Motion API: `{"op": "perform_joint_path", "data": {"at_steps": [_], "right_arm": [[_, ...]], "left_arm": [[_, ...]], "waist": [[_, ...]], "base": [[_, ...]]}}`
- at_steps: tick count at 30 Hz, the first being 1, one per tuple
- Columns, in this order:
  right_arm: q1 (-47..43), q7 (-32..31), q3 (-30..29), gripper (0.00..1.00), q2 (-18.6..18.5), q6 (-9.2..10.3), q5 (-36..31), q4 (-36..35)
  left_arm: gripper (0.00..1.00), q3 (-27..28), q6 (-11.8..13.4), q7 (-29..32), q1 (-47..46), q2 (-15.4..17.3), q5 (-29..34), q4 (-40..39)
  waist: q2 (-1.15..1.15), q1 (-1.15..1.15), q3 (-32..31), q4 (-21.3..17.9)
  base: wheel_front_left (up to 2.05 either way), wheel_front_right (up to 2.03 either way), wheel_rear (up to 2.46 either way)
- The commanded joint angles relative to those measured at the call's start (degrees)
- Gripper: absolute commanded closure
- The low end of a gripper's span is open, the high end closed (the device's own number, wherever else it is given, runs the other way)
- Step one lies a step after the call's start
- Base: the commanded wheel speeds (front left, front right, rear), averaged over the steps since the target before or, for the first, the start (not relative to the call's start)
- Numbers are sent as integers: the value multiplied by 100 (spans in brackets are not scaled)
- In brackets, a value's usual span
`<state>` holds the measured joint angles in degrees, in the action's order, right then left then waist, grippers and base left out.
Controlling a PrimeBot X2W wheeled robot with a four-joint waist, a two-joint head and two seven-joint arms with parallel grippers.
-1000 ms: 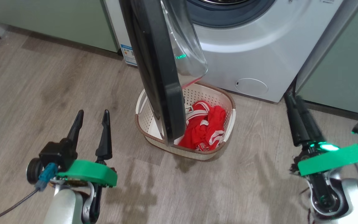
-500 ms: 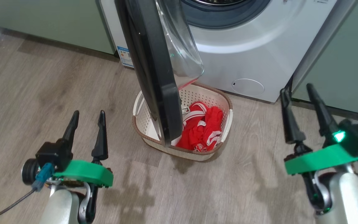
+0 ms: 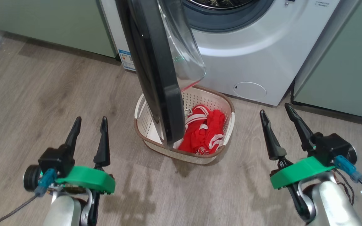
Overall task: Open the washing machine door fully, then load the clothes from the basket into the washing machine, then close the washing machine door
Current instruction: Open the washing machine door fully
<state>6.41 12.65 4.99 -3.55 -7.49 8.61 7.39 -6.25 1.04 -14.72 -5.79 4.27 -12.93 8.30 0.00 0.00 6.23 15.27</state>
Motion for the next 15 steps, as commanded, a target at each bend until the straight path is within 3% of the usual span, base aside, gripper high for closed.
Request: {"op": "perform_joint_path", "data": {"at_steps": [1, 15], "right_arm": [[206, 73, 141, 0, 51, 0, -45, -144], [270, 149, 119, 0, 65, 0, -98, 27]], "left_arm": [[0, 147, 47, -28, -116, 111, 37, -170], [0, 100, 73, -28, -85, 136, 8, -207]], "waist": [[0, 0, -2, 11], [0, 0, 3, 41]], "base": [[0, 0, 0], [0, 0, 0]]}}
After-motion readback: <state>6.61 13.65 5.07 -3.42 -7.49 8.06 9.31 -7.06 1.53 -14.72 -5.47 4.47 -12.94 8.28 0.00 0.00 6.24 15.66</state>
